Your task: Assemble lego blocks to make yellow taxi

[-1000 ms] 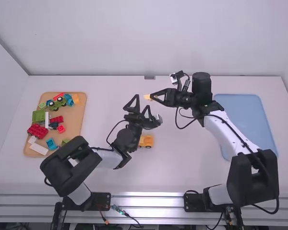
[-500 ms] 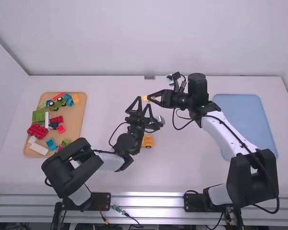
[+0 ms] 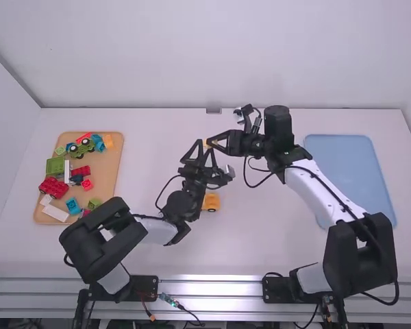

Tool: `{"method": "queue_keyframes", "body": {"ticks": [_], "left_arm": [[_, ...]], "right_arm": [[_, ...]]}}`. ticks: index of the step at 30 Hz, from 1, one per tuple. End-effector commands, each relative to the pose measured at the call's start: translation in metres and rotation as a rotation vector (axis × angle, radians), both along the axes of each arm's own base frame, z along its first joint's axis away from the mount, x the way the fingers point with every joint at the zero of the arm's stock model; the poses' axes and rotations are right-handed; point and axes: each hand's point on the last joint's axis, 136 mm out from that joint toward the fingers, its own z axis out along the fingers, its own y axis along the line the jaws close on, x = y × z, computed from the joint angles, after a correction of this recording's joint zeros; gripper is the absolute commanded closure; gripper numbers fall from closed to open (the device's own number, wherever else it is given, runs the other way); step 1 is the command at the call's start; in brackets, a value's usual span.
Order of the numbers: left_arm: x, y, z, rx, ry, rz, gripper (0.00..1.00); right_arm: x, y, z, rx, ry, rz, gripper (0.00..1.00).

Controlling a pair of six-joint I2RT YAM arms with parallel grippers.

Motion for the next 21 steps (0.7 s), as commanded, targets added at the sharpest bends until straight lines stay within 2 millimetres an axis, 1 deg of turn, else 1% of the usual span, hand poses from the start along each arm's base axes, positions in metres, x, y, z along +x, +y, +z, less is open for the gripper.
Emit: {"method": "queue_keyframes", "body": {"ticks": [1,2,7,17,21], "left_arm": [[-0.0003,0.0015,0.0033,-0.028,-0.005,0.007,0.42],[-0.0003,0.0016,0.0035,-0.03,-0.005,0.007,0.44],[-0.0003,0.0016,0.0036,-0.032,-0.005,0.006,0.48],[-0.0004,0.0017,0.0042,-0.034,-0.007,0.006,0.52],[-0.0004,0.0016,0.0046,-0.035,-0.008,0.006,0.58]], "right_arm": [[0.0041,0.0004,0.0077,0.005,-0.026,0.001,0.94],[0.0041,0.0004,0.0077,0.005,-0.026,0.001,0.94],[0.0041,0.0005,0.0076,0.005,-0.027,0.001,0.94],[0.0039,0.0006,0.0075,0.004,-0.029,0.003,0.94],[0.0039,0.0005,0.0073,0.004,-0.028,0.003,0.94]]}}
